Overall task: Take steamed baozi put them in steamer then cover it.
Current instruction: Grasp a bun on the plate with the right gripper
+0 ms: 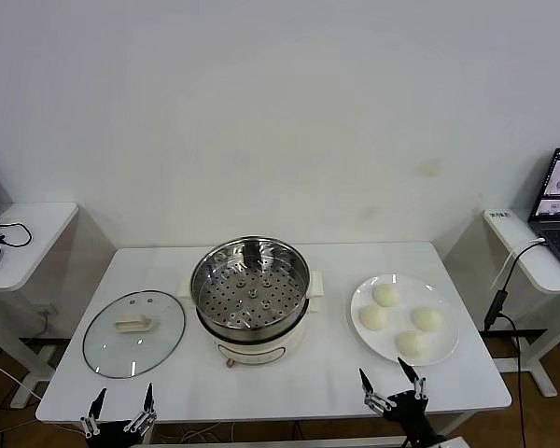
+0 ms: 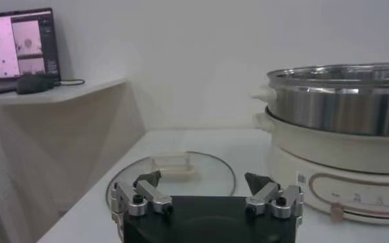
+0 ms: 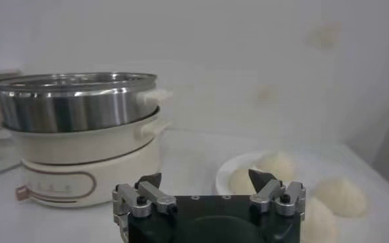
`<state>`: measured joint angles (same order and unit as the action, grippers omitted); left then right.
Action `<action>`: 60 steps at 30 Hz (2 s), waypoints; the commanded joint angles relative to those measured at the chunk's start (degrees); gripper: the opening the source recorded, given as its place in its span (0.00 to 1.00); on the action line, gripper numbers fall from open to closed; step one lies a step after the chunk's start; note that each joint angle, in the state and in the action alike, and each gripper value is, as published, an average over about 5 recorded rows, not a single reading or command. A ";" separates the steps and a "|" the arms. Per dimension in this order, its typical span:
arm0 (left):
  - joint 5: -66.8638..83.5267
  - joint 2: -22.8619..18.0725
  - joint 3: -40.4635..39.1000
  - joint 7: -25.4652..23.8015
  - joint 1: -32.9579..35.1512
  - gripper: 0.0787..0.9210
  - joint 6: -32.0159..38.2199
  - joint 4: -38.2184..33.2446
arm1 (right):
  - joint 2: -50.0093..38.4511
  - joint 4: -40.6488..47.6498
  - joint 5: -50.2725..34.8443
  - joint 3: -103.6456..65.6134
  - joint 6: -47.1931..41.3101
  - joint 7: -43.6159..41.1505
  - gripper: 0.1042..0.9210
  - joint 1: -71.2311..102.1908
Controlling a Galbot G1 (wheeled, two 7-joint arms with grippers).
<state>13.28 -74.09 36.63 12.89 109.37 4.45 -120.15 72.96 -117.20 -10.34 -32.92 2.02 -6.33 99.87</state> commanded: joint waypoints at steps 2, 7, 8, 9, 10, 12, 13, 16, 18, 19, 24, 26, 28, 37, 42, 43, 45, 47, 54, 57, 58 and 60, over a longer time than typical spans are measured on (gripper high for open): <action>-1.82 0.26 1.63 0.05 -0.95 0.88 -6.15 -2.37 | -2.38 -1.52 8.59 -3.42 -3.71 1.51 0.88 -3.68; -3.55 0.66 4.10 -2.92 -2.86 0.88 -10.24 -4.29 | -9.53 -1.45 14.85 -5.65 -8.78 0.84 0.88 -10.15; -4.07 0.66 4.53 -3.75 -3.19 0.88 -10.54 -4.47 | -11.33 -0.98 15.50 -5.84 -9.66 0.34 0.88 -11.72; -4.58 0.67 4.92 -4.46 -3.51 0.88 -10.79 -4.64 | -13.25 -0.38 16.17 -5.99 -10.56 -0.38 0.88 -13.39; -5.01 0.66 5.20 -4.95 -3.79 0.88 -10.96 -4.76 | -15.09 0.41 16.87 -6.08 -11.24 -1.22 0.88 -14.93; -5.73 0.60 5.69 -5.65 -4.19 0.88 -11.21 -5.05 | -18.81 2.43 18.51 -6.08 -12.09 -3.20 0.88 -17.97; -6.05 0.53 5.89 -5.86 -4.34 0.88 -11.32 -5.24 | -20.60 3.60 19.42 -5.91 -12.25 -4.32 0.88 -19.47; -6.94 0.29 6.49 -6.29 -4.73 0.88 -11.54 -5.66 | -26.02 7.30 21.85 -4.45 -12.48 -8.11 0.88 -24.40; -7.29 0.18 6.85 -6.48 -4.99 0.88 -11.72 -5.77 | -29.94 9.78 23.25 -2.12 -12.59 -11.17 0.88 -28.29; -7.44 0.16 6.99 -6.54 -5.11 0.88 -11.78 -5.79 | -32.03 11.23 23.82 -0.41 -12.61 -12.94 0.88 -30.60; -8.05 0.14 7.41 -6.52 -5.36 0.88 -11.89 -5.63 | -40.52 18.71 25.20 10.85 -11.68 -20.68 0.88 -44.71; -8.18 0.16 7.52 -6.48 -5.39 0.88 -11.88 -5.45 | -42.77 21.35 25.23 17.29 -11.08 -23.72 0.88 -51.51; -8.22 0.15 7.64 -6.45 -5.41 0.88 -11.83 -5.21 | -44.24 24.19 25.28 24.93 -10.55 -27.09 0.88 -59.63; -8.43 0.31 8.27 -6.55 -5.68 0.88 -11.71 -4.37 | -41.31 38.95 25.76 55.96 -6.89 -43.13 0.88 -91.13; -8.39 0.51 8.99 -6.70 -5.61 0.88 -11.71 -4.37 | -36.73 46.62 24.49 67.20 -3.71 -50.37 0.88 -101.80; -8.37 0.55 9.15 -6.71 -5.62 0.88 -11.71 -4.32 | -35.81 47.88 24.55 69.00 -2.89 -51.57 0.88 -103.34; -8.33 0.65 9.45 -6.72 -5.67 0.88 -11.69 -4.14 | -34.06 50.02 24.98 71.84 -1.04 -53.17 0.88 -105.46; -8.29 0.74 9.74 -6.77 -5.77 0.88 -11.66 -4.01 | -32.30 52.03 25.39 73.70 0.55 -53.98 0.88 -106.42; -8.22 0.90 10.88 -7.20 -6.19 0.88 -11.76 -4.64 | -27.13 57.52 26.20 75.28 0.94 -54.79 0.88 -105.43; -8.31 1.08 10.98 -7.32 -5.97 0.88 -11.76 -4.82 | -25.83 59.04 26.57 75.07 0.34 -54.84 0.88 -104.28; -8.33 1.07 10.99 -7.34 -5.89 0.88 -11.75 -4.82 | -25.39 59.56 26.83 74.80 0.22 -54.78 0.88 -103.68; -8.36 0.99 10.99 -7.38 -5.78 0.88 -11.75 -4.77 | -24.59 60.53 27.36 74.08 0.06 -54.53 0.88 -102.41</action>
<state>4.99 -73.15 47.31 5.56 103.62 -7.21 -124.89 44.25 -63.98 16.22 35.13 0.72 -57.12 1.46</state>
